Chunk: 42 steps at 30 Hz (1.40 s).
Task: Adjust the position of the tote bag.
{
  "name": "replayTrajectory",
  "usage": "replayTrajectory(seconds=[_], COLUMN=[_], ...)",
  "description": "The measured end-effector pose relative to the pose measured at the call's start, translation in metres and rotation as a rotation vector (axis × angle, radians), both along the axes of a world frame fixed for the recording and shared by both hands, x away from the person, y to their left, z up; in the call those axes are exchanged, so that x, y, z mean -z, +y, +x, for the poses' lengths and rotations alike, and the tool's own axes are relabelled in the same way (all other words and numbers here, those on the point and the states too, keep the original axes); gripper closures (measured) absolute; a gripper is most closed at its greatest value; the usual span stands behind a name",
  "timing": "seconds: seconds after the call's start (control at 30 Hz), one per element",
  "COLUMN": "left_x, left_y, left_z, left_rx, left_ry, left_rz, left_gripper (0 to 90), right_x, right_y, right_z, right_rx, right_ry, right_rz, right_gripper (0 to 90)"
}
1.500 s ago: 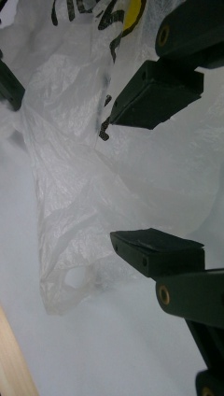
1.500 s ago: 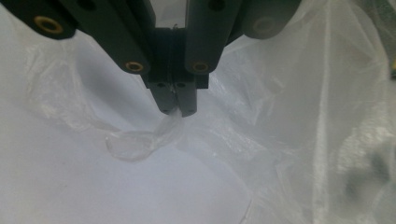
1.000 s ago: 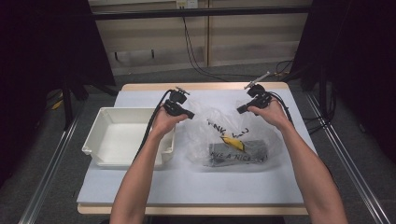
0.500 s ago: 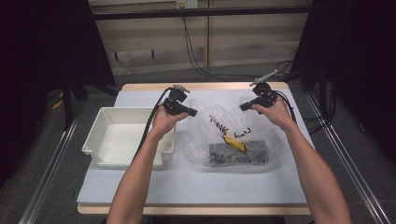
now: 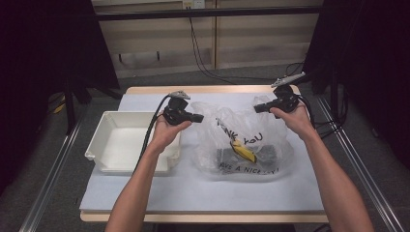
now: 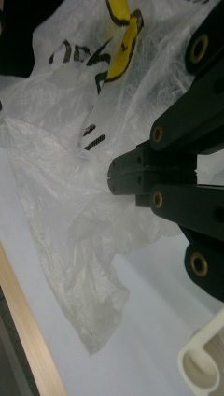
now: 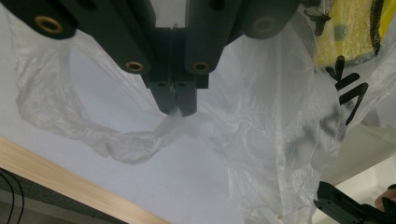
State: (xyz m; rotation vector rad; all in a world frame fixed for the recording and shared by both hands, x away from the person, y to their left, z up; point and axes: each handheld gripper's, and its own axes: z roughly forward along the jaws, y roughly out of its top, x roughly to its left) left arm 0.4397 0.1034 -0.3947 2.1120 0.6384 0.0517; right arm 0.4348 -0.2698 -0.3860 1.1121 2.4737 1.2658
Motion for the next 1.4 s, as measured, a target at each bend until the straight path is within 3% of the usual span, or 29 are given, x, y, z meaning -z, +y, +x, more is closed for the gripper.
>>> replayTrajectory(seconds=[0.1,0.4,0.57,0.73,0.83,1.07,1.2,1.4], left_x=[-0.009,-0.027,-0.038,-0.046,-0.054,-0.054,-0.054,-0.050], left_y=[0.003,0.013,0.017,0.020,0.026,0.031,0.035,0.049], left_z=[-0.012,-0.034,-0.048,-0.060,-0.074,-0.101,-0.110,-0.123], left_rx=[0.017,0.045,0.055,0.069,0.080,0.112,0.121,0.123], left_ry=[-0.035,-0.098,-0.132,-0.165,-0.190,-0.229,-0.252,-0.262], left_rz=[-0.033,-0.072,-0.106,-0.109,-0.109,-0.118,-0.086,-0.054], left_gripper=[90.0,90.0,90.0,90.0,90.0,90.0,90.0,90.0], right_x=[-0.006,-0.027,-0.034,-0.043,-0.045,-0.051,-0.056,-0.055], right_y=[0.000,-0.009,-0.017,-0.029,-0.034,-0.050,-0.058,-0.072], right_z=[-0.008,-0.031,-0.046,-0.063,-0.072,-0.091,-0.103,-0.113], right_rx=[-0.011,-0.014,0.001,0.014,0.008,0.024,0.042,0.061], right_ry=[-0.041,-0.102,-0.133,-0.164,-0.165,-0.184,-0.215,-0.218], right_rz=[0.020,0.106,0.110,0.133,0.128,0.130,0.117,0.111], right_gripper=[90.0,90.0,90.0,90.0,90.0,90.0,90.0,90.0])
